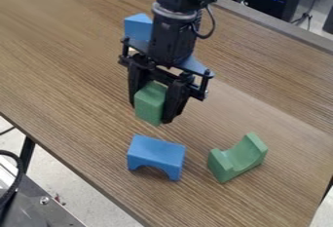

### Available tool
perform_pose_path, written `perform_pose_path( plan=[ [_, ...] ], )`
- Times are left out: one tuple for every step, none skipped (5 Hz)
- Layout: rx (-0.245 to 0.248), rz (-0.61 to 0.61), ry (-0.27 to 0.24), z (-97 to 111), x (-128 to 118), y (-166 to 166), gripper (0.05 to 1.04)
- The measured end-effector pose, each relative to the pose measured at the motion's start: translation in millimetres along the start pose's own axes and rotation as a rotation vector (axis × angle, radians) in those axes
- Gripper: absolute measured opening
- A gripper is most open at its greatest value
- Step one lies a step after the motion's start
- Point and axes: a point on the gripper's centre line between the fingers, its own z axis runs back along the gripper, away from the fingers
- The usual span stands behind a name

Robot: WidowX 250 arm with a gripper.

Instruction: Pick up the green cube from the blue triangle shape and put it on top of the blue arch

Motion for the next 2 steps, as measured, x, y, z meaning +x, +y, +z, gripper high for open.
perform_pose_path(
  plan=[
    [-0.012, -0.007, 0.006, -2.5, -5.9, -5.1, 0.598],
    [-0.018, -0.001, -0.037, -8.9, -9.3, -5.1, 0.598]
  ],
)
